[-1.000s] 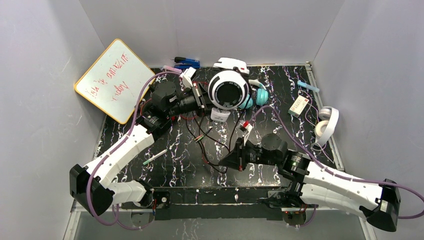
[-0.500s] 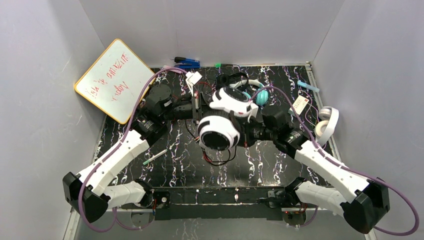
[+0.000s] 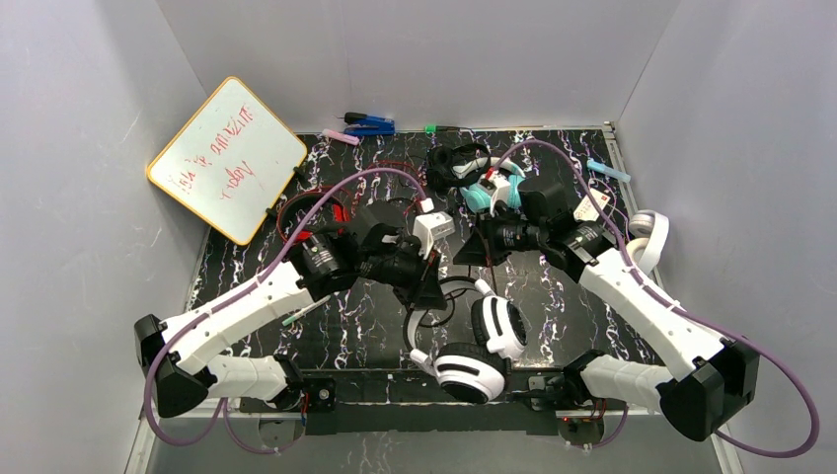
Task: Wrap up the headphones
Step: Wrap the headphones cable around the headphones.
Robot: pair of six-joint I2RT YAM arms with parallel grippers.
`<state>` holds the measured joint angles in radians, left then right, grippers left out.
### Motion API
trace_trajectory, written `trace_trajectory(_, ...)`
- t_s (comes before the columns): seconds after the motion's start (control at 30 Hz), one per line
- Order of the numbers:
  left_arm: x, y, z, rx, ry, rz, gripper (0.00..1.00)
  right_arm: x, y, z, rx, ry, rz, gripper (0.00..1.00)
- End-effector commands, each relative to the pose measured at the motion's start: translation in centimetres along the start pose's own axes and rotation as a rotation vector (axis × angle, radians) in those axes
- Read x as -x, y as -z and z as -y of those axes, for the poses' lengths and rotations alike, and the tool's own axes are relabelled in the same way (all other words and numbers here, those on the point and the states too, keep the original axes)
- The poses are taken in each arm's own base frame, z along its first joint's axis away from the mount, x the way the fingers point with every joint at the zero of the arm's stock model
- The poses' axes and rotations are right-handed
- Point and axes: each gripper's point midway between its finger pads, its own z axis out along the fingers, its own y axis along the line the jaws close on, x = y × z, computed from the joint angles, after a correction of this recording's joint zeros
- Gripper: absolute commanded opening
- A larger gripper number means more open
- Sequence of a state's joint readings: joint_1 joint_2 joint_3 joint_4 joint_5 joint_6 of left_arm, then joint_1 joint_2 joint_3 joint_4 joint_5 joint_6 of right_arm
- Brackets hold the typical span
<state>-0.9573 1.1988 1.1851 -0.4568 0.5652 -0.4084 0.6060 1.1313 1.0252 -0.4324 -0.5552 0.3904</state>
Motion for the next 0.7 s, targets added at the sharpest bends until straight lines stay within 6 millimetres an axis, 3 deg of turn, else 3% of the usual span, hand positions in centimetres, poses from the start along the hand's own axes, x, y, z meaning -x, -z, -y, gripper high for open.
trace_trajectory(0.0,-0.3,3.1,-6.0,0.394,-0.137,-0.037,0.0,1.2,1.8,0.7,-0.09,0.006,0.019,0.01)
trace_trajectory(0.07,-0.1,4.2,-8.0,0.525,-0.169,-0.04,0.0,1.2,2.3,1.0,-0.118,-0.001,0.014,0.01)
trace_trajectory(0.23,-0.2,6.1,-10.7,0.744,-0.256,-0.078,0.0,1.1,3.2,1.1,-0.159,0.0,0.011,0.01)
trace_trajectory(0.43,-1.3,8.2,-14.5,1.097,-0.371,-0.241,0.0,1.4,3.9,-1.3,-0.071,0.006,-0.005,0.01)
trace_trajectory(0.67,1.7,12.0,-15.9,1.443,-0.325,-0.108,0.0,0.5,4.3,-4.5,0.091,-0.043,-0.099,0.01)
